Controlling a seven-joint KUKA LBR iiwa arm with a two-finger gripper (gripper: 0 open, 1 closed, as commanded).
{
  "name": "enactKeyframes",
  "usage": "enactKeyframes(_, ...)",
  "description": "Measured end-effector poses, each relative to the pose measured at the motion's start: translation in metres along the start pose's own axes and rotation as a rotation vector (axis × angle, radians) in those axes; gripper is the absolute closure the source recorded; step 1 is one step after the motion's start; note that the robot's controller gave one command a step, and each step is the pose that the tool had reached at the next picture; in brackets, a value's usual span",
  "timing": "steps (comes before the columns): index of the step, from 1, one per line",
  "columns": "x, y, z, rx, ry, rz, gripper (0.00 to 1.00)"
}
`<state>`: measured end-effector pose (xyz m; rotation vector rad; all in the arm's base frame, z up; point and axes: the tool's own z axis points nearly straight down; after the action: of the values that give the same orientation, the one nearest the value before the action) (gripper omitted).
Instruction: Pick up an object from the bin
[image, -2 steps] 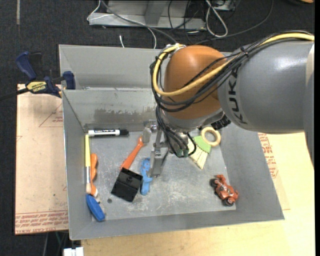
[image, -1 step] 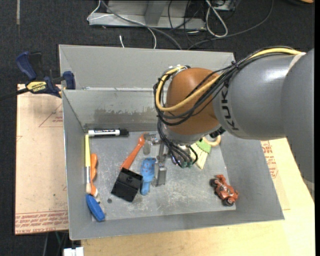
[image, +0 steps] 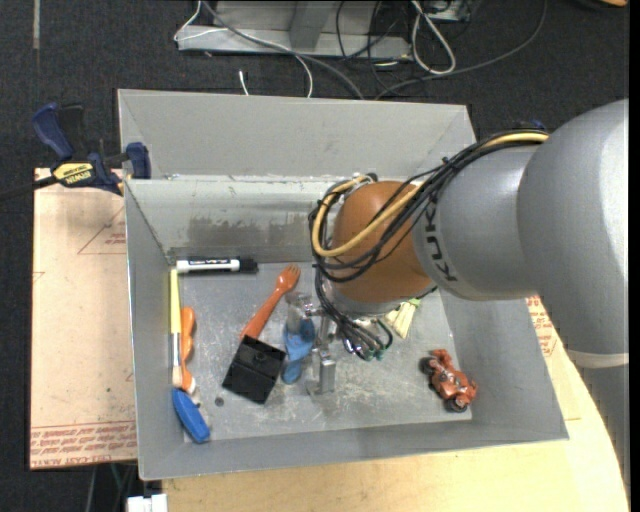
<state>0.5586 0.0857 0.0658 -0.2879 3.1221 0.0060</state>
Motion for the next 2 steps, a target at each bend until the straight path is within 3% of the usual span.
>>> enactKeyframes(2, -0.0028, 0.0033, -0.0041, -0.001, -0.006, -0.013, 0.0)
